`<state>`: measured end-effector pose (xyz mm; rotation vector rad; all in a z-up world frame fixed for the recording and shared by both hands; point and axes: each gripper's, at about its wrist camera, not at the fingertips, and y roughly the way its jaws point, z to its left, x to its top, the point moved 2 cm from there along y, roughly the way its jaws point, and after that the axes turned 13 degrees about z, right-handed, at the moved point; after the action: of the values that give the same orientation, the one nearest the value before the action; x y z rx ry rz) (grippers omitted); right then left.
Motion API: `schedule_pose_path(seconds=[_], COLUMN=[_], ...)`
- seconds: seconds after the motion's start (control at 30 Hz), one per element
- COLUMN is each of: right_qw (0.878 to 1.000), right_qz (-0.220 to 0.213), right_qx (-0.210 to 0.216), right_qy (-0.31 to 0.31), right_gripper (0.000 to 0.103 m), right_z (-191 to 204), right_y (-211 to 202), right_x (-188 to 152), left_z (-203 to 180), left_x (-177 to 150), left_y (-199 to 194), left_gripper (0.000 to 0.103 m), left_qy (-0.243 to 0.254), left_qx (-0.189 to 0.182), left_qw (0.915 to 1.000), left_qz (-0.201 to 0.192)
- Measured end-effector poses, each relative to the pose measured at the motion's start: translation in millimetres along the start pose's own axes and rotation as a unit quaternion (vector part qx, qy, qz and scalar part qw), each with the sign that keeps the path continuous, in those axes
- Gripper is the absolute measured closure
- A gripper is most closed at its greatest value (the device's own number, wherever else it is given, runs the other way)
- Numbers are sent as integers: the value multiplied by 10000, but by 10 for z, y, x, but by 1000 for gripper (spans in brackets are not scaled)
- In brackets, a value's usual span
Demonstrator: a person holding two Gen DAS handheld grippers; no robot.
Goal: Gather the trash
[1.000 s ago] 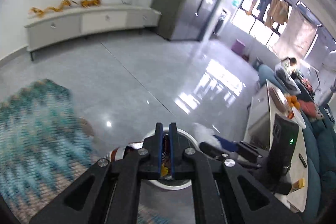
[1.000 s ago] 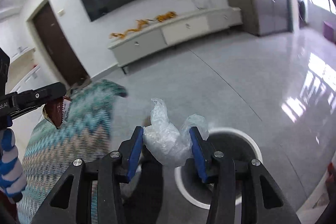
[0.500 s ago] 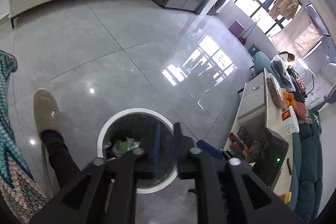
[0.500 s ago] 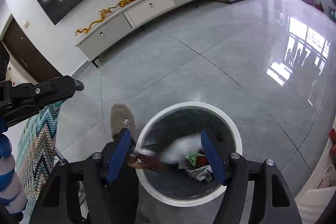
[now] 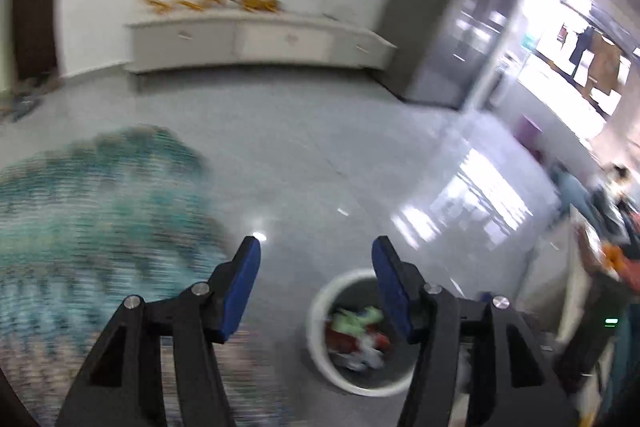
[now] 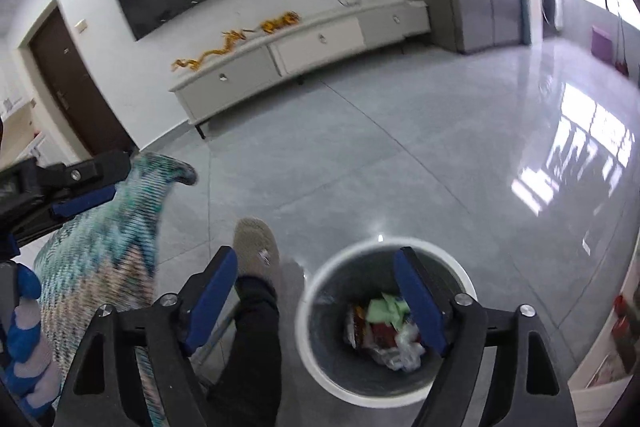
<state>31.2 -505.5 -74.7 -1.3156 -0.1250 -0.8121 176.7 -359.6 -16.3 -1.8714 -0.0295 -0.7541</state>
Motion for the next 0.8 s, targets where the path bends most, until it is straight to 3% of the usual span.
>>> schedule_pose_path(seconds=[0.13, 0.3, 0.43, 0.53, 0.77, 0.8], right_qw=[9988, 9933, 9860, 9796, 9684, 9674], right_qz=[-198, -474, -734, -898, -1149, -1178], right_qx=[-71, -161, -215, -212, -99, -91], right_qy=[-450, -1043, -1480, -1787, -2213, -2240], right_gripper=[14, 5, 1, 0, 0, 0], right_z=[496, 1213, 1769, 2171, 2830, 2876], right_y=[-91, -186, -265, -300, -395, -410], right_x=[92, 111, 115, 104, 96, 96], left_z=[722, 1612, 2233, 2672, 3518, 3583], left_x=[-92, -291, -512, -706, -1178, -1252], left_y=[-395, -934, -1312, -1574, -1973, -2013], left_gripper=[38, 37, 37, 37, 37, 37], left_qy=[-607, -1260, -1748, -2058, -2921, -3037], left_qx=[572, 1493, 2175, 2793, 3492, 3496], left_qw=[9956, 9760, 9520, 9270, 8778, 8740], left_qz=[-427, -960, -1262, -1423, -1487, -1474])
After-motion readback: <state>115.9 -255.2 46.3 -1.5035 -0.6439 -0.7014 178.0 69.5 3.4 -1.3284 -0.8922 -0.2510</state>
